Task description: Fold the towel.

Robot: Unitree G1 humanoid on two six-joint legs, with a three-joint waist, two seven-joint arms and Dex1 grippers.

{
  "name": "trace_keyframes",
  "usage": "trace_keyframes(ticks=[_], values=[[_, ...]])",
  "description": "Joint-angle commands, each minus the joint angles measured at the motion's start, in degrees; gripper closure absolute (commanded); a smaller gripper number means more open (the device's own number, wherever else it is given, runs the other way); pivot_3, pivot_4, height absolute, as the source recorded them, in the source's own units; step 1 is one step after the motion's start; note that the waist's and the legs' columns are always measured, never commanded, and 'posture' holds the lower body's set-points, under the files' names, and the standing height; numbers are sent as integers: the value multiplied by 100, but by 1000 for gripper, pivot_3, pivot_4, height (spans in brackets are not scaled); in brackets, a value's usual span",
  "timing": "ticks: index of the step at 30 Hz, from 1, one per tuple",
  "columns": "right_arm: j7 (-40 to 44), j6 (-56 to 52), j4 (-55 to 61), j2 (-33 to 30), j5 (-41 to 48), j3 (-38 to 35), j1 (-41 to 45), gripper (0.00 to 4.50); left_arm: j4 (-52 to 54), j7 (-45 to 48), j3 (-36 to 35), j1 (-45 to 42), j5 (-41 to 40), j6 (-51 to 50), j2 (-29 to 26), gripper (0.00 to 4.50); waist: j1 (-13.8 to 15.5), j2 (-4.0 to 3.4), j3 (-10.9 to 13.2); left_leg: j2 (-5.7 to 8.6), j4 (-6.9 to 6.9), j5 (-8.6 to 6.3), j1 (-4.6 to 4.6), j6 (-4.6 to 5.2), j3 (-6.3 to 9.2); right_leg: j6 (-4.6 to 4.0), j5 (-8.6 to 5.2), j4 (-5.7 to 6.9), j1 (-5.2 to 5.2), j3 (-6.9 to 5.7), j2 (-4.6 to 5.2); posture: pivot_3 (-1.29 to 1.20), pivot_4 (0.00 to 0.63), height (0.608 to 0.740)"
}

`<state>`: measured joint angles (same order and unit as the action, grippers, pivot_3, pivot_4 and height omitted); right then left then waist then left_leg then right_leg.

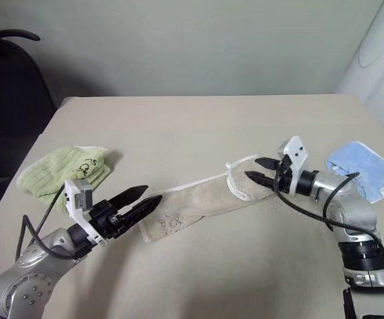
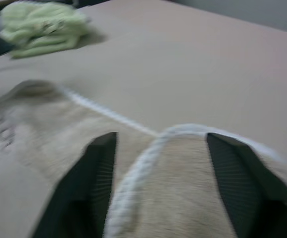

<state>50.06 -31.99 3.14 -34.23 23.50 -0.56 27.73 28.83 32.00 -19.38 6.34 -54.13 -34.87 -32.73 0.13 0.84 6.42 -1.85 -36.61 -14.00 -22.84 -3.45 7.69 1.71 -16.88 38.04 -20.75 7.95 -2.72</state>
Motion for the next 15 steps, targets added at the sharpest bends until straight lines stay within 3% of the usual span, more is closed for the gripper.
trace_keyframes(ticks=[1, 4, 5, 6, 10, 15], values=[[-52, 368, -694, 232, -346, 288, 85, 3105, -3, -241, -290, 95, -420, -224, 62, 825, 0, 2, -1, 0, 1, 0, 0, 0, 2, 0, 0, 1, 0, -1, 1, 0, 150, 740], [-94, 885, -1596, 513, -762, 554, 164, 4274, -18, -550, -603, 262, -955, -433, 140, 825, 2, 0, 0, 0, 2, -1, 0, 2, 0, 0, 0, 5, -5, 1, 2, 0, 150, 740], [-103, 1074, -1835, 569, -916, 647, 176, 4464, 28, -646, -696, 342, -1136, -481, 168, 825, 4, 0, 0, 0, 1, -1, -1, 2, -1, 0, 0, 6, -6, 0, 2, 0, 150, 740], [-115, 1276, -2023, 622, -1048, 729, 178, 4464, 99, -730, -793, 470, -1307, -537, 175, 825, 3, 0, 0, 0, 3, -1, 0, 1, -2, -1, 0, 8, -6, 0, 3, 0, 150, 740], [-105, 1695, -2399, 866, -1085, 673, 278, 4500, 357, -969, -1165, 1071, -2026, -743, 84, 18, -20, 9, -6, -1, 4, -3, 14, 5, -3, -1, 0, 5, 8, -1, 2, 0, 150, 740], [-178, 1960, -2617, 1120, -952, 387, 579, 4500, 514, -1181, -1466, 1764, -2857, -958, -121, 18, -26, 4, -3, -1, 17, -5, 35, 9, -4, -4, -1, 0, 22, 0, 1, 0, 150, 740]])
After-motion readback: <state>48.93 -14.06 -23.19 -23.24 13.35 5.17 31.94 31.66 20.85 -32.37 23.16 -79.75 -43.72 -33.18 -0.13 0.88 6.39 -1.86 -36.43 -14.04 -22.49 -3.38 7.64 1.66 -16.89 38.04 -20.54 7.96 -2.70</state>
